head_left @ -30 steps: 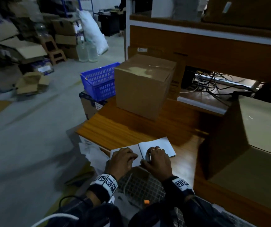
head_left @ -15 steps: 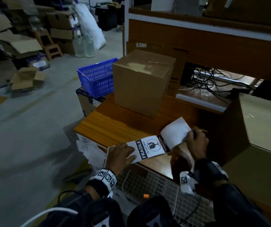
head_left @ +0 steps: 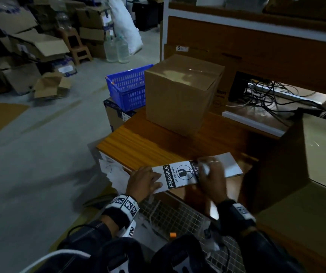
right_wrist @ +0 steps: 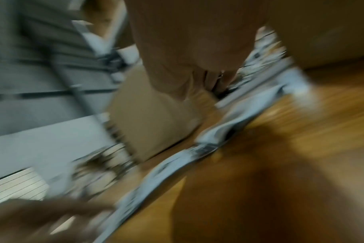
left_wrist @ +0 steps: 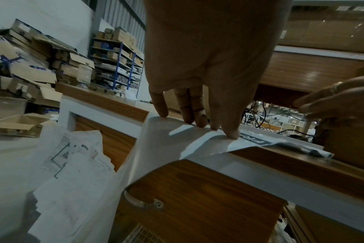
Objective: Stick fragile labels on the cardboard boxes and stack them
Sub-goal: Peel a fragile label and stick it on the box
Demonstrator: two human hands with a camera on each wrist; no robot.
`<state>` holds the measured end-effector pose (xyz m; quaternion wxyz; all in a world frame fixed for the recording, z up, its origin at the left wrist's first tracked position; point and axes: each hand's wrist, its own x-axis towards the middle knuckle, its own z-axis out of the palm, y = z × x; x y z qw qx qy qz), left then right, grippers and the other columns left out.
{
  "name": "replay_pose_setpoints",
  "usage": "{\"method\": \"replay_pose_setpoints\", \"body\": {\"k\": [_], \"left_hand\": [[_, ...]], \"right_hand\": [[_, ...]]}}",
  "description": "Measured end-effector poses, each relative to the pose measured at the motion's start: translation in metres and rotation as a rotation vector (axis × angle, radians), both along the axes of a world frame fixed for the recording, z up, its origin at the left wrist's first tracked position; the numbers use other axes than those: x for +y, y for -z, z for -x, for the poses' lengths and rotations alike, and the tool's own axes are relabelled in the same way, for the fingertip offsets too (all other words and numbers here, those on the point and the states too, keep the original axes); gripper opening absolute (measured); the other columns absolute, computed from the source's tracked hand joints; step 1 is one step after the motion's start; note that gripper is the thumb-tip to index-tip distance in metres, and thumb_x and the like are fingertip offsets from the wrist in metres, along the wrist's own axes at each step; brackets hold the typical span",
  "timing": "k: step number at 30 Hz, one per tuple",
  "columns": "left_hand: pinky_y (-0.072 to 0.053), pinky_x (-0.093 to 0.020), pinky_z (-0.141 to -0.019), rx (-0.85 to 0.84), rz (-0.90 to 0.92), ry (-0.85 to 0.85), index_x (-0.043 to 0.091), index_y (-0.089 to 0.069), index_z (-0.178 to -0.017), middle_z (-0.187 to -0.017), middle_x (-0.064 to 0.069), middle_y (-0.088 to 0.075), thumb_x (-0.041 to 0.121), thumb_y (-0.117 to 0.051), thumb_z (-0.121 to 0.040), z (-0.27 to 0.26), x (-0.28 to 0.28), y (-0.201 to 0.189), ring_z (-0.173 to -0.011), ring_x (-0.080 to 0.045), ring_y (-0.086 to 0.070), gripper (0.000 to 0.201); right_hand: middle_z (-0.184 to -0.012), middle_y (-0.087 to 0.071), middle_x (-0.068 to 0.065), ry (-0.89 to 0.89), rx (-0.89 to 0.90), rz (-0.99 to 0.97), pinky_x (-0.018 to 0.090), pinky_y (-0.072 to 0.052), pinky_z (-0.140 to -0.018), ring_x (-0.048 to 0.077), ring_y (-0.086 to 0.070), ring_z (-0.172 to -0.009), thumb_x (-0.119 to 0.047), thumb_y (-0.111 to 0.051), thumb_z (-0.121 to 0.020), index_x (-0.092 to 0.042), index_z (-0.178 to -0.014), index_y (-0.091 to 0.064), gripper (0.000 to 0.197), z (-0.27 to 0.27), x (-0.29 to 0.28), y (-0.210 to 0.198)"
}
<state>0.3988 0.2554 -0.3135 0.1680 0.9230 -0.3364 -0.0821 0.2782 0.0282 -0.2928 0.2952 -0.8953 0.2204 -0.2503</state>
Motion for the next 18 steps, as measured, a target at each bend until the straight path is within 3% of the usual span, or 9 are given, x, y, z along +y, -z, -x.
{"method": "replay_pose_setpoints", "body": {"k": [2, 4, 7, 10, 13, 16, 18], "left_hand": [[-0.036, -0.038, -0.101, -0.017, 0.0, 0.001, 0.03, -0.068, -0.13, -0.127, 0.001, -0.059, 0.047, -0.066, -0.094, -0.002, 0.002, -0.002, -0.125, -0.021, -0.049, 0.04], [-0.033, -0.036, -0.102, -0.034, 0.023, 0.007, 0.028, -0.073, -0.124, -0.134, 0.004, -0.058, 0.041, -0.069, -0.094, -0.004, 0.005, -0.003, -0.128, -0.019, -0.049, 0.033], [-0.037, -0.036, -0.103, -0.058, 0.049, 0.018, 0.025, -0.077, -0.116, -0.136, 0.003, -0.063, 0.031, -0.072, -0.093, -0.009, 0.011, -0.003, -0.127, -0.02, -0.053, 0.025], [-0.042, -0.038, -0.101, -0.052, 0.088, 0.019, 0.023, -0.08, -0.11, -0.13, 0.001, -0.068, 0.027, -0.076, -0.089, -0.011, 0.012, -0.003, -0.121, -0.022, -0.058, 0.022], [-0.045, -0.04, -0.1, -0.066, 0.123, 0.013, 0.022, -0.081, -0.107, -0.126, 0.0, -0.07, 0.024, -0.077, -0.088, -0.011, 0.011, -0.002, -0.118, -0.022, -0.061, 0.019], [-0.042, -0.038, -0.102, -0.04, 0.121, 0.006, 0.023, -0.081, -0.108, -0.128, 0.002, -0.069, 0.027, -0.076, -0.089, -0.013, 0.01, -0.002, -0.121, -0.02, -0.058, 0.02], [-0.041, -0.037, -0.102, -0.021, 0.124, 0.006, 0.023, -0.08, -0.11, -0.129, 0.003, -0.068, 0.028, -0.076, -0.088, -0.014, 0.011, -0.001, -0.122, -0.02, -0.058, 0.022]], "right_hand": [[-0.099, -0.067, -0.001, -0.286, 0.111, -0.005, 0.029, -0.049, -0.078, 0.016, -0.06, -0.092, -0.023, -0.061, -0.098, -0.016, -0.098, -0.072, 0.013, -0.006, 0.037, -0.002], [-0.097, -0.066, -0.003, -0.435, 0.21, 0.091, 0.03, -0.052, -0.077, 0.012, -0.057, -0.089, -0.026, -0.065, -0.096, -0.019, -0.095, -0.072, 0.01, -0.013, 0.061, 0.007], [-0.1, -0.064, 0.001, -0.419, 0.314, 0.183, 0.034, -0.049, -0.075, 0.019, -0.055, -0.094, -0.033, -0.069, -0.091, -0.019, -0.097, -0.069, 0.015, -0.018, 0.08, 0.02], [-0.093, -0.062, 0.004, -0.37, 0.308, 0.241, 0.036, -0.048, -0.066, 0.023, -0.056, -0.088, -0.029, -0.075, -0.083, -0.017, -0.089, -0.066, 0.017, -0.017, 0.085, 0.029], [-0.089, -0.064, 0.005, -0.341, 0.306, 0.318, 0.038, -0.052, -0.066, 0.025, -0.059, -0.085, -0.025, -0.073, -0.087, -0.015, -0.086, -0.068, 0.011, -0.019, 0.086, 0.031], [-0.1, -0.065, 0.002, -0.388, 0.352, 0.297, 0.03, -0.049, -0.075, 0.019, -0.059, -0.094, -0.029, -0.064, -0.096, -0.018, -0.097, -0.071, 0.013, -0.02, 0.083, 0.024], [-0.103, -0.066, 0.0, -0.405, 0.352, 0.29, 0.024, -0.04, -0.073, 0.015, -0.059, -0.095, -0.03, -0.061, -0.099, -0.02, -0.1, -0.07, 0.014, -0.019, 0.081, 0.024]]}}
